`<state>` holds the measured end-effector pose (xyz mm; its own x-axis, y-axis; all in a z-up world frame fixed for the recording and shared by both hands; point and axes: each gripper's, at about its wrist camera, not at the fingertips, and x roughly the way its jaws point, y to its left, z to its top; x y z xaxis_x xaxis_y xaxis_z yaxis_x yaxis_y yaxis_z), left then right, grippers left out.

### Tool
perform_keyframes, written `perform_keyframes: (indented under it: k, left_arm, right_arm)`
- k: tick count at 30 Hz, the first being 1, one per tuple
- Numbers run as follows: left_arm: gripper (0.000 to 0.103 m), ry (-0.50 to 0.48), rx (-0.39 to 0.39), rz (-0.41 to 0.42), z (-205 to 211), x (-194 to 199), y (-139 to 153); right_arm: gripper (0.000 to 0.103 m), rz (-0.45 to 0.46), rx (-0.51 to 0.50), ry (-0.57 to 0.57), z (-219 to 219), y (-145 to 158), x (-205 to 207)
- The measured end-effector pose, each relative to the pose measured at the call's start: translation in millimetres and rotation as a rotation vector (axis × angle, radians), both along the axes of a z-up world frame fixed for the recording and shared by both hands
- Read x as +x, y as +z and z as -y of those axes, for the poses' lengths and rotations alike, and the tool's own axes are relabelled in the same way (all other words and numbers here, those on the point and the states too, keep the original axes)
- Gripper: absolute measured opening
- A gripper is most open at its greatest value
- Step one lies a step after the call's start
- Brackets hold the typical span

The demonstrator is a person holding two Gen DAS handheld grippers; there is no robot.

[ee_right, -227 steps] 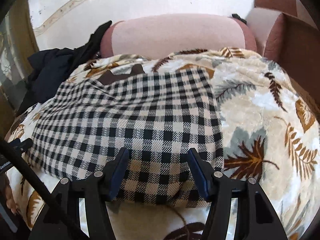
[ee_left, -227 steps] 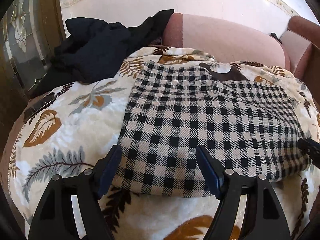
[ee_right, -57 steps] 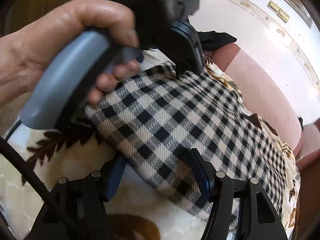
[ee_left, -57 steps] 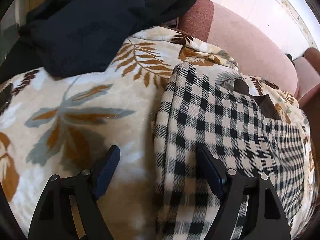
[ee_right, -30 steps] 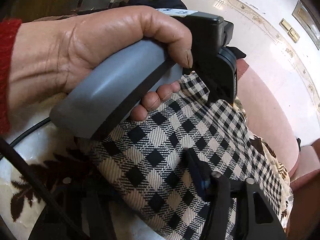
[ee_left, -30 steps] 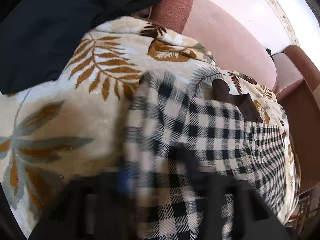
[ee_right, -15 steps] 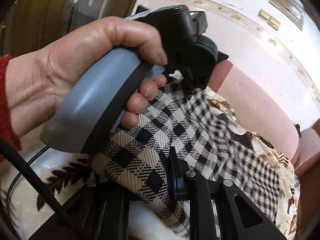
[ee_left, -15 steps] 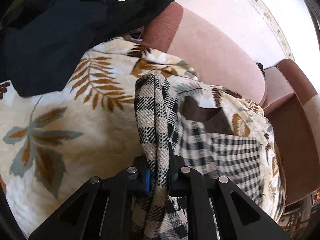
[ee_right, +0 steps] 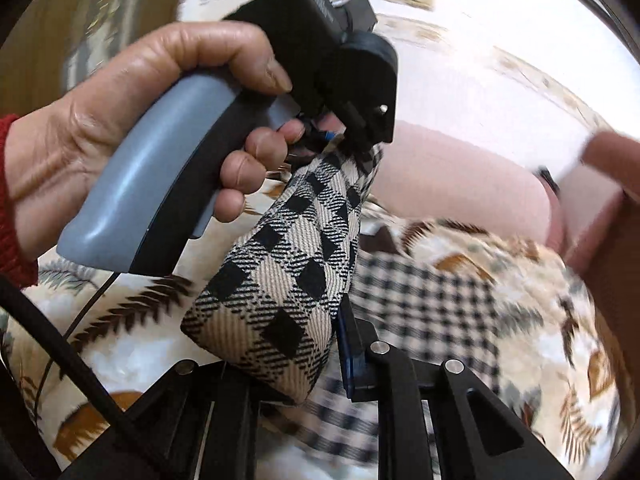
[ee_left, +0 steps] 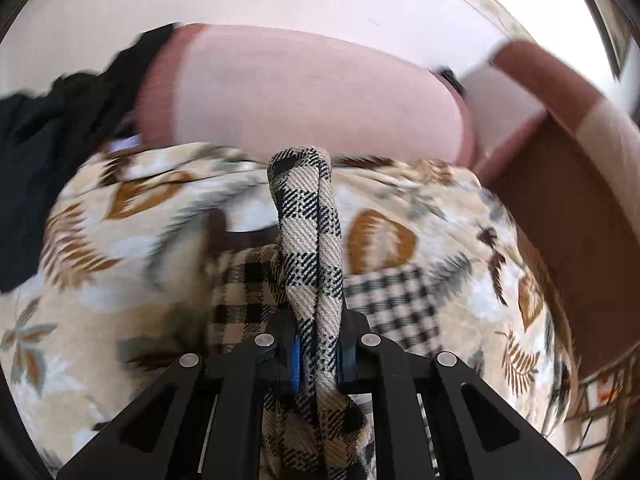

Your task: Fold large clothes

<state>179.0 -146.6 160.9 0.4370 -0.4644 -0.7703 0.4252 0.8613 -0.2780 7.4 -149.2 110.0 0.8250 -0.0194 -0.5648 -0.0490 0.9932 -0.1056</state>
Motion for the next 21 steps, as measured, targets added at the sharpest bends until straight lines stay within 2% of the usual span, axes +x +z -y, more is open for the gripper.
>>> perform_keyframes:
  k: [6,9,11,15,17,21]
  left_arm:
    - [0.011,-0.074,0.079,-0.021,95.5,-9.3,-25.6]
    - [0.011,-0.082,0.126,-0.029,124.0,-7.8,-40.7]
    - [0.012,-0.079,0.130,-0.048,134.2,-3.8,-51.2]
    - [0.015,-0.096,0.107,-0.088,140.1,-0.5,-62.3]
    - [0.021,-0.112,0.077,-0.109,141.5,-2.8,-62.0]
    - [0.031,-0.131,-0.001,-0.097,131.1,-14.8,-43.5]
  right_arm:
    - [0.017,-0.035,0.132,-0.119,70.3,-13.4,-12.1]
    - [0.017,-0.074,0.214,-0.154,100.9,-25.0,-6.0]
    - [0.017,-0.106,0.253,-0.176,114.4,-32.1,-4.2]
    - [0.017,-0.169,0.369,-0.216,142.5,-46.1,-3.3]
    - [0.017,-0.191,0.416,-0.232,154.5,-51.6,-5.2]
    - [0.016,-0.239,0.456,-0.278,170.7,-64.6,-7.6]
